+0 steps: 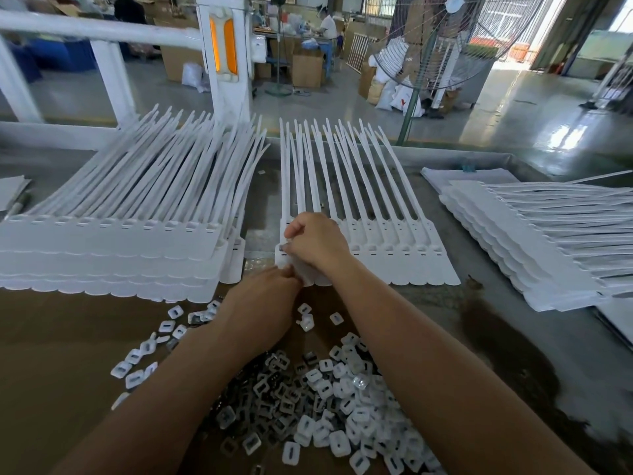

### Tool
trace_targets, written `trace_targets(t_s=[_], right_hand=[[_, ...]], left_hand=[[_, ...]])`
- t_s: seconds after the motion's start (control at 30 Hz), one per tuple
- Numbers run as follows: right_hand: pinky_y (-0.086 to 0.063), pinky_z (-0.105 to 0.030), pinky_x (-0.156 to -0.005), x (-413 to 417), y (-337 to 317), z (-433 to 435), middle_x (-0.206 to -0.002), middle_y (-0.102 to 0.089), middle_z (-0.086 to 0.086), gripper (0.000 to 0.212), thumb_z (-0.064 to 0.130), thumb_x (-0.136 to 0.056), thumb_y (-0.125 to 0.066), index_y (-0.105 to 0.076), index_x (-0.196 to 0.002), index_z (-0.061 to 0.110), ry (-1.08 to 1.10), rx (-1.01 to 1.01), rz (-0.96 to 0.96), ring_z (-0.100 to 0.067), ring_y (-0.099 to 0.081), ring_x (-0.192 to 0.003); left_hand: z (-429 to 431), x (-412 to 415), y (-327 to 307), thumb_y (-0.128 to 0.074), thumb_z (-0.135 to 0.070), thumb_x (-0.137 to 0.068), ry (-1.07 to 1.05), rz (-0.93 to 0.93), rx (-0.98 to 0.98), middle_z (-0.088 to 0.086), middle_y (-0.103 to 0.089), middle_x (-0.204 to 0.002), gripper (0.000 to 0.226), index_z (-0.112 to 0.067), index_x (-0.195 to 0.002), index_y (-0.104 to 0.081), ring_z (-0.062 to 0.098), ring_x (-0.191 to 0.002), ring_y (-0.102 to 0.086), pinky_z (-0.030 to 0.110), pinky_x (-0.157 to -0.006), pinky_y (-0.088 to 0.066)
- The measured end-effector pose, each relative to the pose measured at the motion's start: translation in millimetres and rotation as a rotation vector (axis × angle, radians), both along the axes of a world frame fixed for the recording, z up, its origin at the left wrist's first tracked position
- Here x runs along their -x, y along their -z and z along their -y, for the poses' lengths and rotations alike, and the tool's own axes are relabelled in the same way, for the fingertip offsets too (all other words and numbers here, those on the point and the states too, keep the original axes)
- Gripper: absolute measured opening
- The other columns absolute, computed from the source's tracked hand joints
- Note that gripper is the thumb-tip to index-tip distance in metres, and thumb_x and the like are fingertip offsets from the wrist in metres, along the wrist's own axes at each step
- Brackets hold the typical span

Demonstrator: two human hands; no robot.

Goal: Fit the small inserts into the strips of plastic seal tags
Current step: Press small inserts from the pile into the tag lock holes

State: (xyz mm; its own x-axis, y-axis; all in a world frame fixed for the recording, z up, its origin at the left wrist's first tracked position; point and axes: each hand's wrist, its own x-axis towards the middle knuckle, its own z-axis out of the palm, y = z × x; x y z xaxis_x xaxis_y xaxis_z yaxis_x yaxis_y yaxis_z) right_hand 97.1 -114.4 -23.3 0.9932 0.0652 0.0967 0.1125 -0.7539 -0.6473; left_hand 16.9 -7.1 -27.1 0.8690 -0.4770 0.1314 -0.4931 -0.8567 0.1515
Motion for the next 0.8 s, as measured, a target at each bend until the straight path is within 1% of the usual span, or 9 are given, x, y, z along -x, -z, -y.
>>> trace_targets(t_s=[0.1,0.27,0.4,0.5,0.57,0.63,0.67,0.73,0.8], right_hand=[[-0.045,-0.026,-0.078,0,-1,1,-0.1,-0.067,0.003,0.005,0.016,-0.08,-0.069,-0.069,-0.083,0.019,-0.035,0.009,0.011,-0.012,-0.058,-0.092],[-0.047,-0.027,-0.087,-1,-1,6,-0.105,-0.067,-0.001,0.012,0.008,-0.082,-0.065,-0.072,-0.09,0.015,-0.066,0.018,0.011,-0.015,-0.06,-0.099],[-0.045,-0.026,-0.088,1,2,8,-0.106,-0.067,-0.001,0.018,0.004,-0.084,-0.059,-0.072,-0.091,0.015,-0.074,0.033,0.008,-0.015,-0.059,-0.102],[-0.043,-0.025,-0.09,6,-5,15,-0.111,-0.065,0.0,0.019,0.006,-0.086,-0.058,-0.07,-0.098,0.015,-0.109,-0.024,-0.043,-0.012,-0.057,-0.104],[-0.041,-0.019,-0.084,14,-13,20,-0.11,-0.065,0.001,0.019,0.01,-0.085,-0.061,-0.068,-0.103,0.014,-0.151,-0.041,-0.059,-0.007,-0.055,-0.097],[-0.038,-0.011,-0.073,29,-23,26,-0.1,-0.064,0.006,0.017,0.013,-0.085,-0.064,-0.068,-0.101,0.014,-0.212,-0.023,-0.051,-0.002,-0.054,-0.085],[-0.038,-0.01,-0.07,39,-28,29,-0.093,-0.063,0.01,0.013,0.015,-0.084,-0.065,-0.069,-0.097,0.016,-0.246,-0.014,-0.061,0.001,-0.054,-0.08],[-0.045,-0.013,-0.07,60,-37,35,-0.084,-0.064,0.014,0.004,0.019,-0.083,-0.067,-0.068,-0.084,0.023,-0.328,0.021,-0.13,0.001,-0.058,-0.075],[-0.047,-0.012,-0.066,79,-44,41,-0.077,-0.064,0.014,0.009,0.021,-0.081,-0.068,-0.066,-0.076,0.028,-0.425,0.097,-0.22,0.003,-0.06,-0.071]], left_hand=[[0,0,0,-0.038,-0.01,-0.089,-0.01,-0.015,0.006,-0.004,-0.051,-0.125,0.041,-0.021,-0.125,-0.052,0.012,-0.108,-0.049,0.022,-0.087,-0.039],[0,-3,-1,-0.038,-0.01,-0.089,-0.026,-0.039,-0.016,-0.001,-0.049,-0.131,0.043,-0.022,-0.128,-0.05,0.015,-0.12,-0.044,0.027,-0.096,-0.036],[-3,-3,-2,-0.039,-0.008,-0.088,-0.016,-0.05,0.019,-0.001,-0.051,-0.13,0.044,-0.023,-0.127,-0.052,0.015,-0.119,-0.045,0.028,-0.096,-0.036],[-5,-1,-1,-0.038,-0.007,-0.088,-0.012,-0.04,0.048,-0.002,-0.053,-0.129,0.044,-0.025,-0.126,-0.053,0.014,-0.117,-0.047,0.027,-0.096,-0.037],[-6,0,-1,-0.038,-0.007,-0.088,-0.012,-0.038,0.058,-0.002,-0.053,-0.129,0.045,-0.026,-0.126,-0.053,0.013,-0.116,-0.048,0.026,-0.095,-0.037],[-6,-1,-1,-0.038,-0.007,-0.088,-0.026,-0.044,0.058,-0.002,-0.053,-0.129,0.046,-0.028,-0.127,-0.051,0.014,-0.116,-0.049,0.027,-0.095,-0.038],[-5,-2,-2,-0.038,-0.007,-0.088,-0.032,-0.046,0.056,-0.001,-0.054,-0.128,0.046,-0.029,-0.127,-0.05,0.015,-0.115,-0.05,0.027,-0.094,-0.038],[-5,-2,-3,-0.038,-0.009,-0.089,-0.036,-0.052,0.063,0.0,-0.059,-0.119,0.043,-0.029,-0.125,-0.052,0.015,-0.105,-0.054,0.023,-0.083,-0.039],[-6,-2,-4,-0.04,-0.009,-0.088,-0.02,-0.055,0.071,-0.001,-0.06,-0.112,0.039,-0.028,-0.116,-0.058,0.015,-0.1,-0.055,0.021,-0.077,-0.036]])
